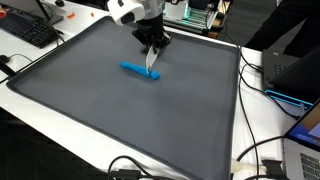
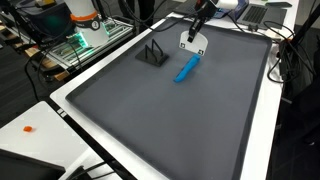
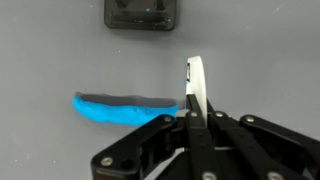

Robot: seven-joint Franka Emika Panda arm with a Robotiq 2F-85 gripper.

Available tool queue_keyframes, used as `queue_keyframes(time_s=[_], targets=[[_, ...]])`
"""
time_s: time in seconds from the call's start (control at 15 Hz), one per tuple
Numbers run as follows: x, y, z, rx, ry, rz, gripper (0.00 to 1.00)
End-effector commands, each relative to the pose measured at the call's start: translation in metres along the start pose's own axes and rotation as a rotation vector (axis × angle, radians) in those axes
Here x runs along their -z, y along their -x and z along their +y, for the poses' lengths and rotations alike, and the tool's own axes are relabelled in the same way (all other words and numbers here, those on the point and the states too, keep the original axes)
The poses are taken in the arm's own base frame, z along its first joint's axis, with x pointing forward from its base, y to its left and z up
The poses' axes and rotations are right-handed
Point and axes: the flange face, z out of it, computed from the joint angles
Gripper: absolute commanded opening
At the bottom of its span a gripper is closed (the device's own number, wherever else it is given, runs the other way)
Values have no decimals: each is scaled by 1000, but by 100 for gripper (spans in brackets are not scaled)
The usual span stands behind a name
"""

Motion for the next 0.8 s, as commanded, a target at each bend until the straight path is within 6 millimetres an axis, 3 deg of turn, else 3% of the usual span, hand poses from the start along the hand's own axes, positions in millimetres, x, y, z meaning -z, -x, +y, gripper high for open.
queue_keyframes(time_s=[0.0,0.73], targets=[[14,7,10,1,23,21,1],[2,-8,24,-19,38,80,1]])
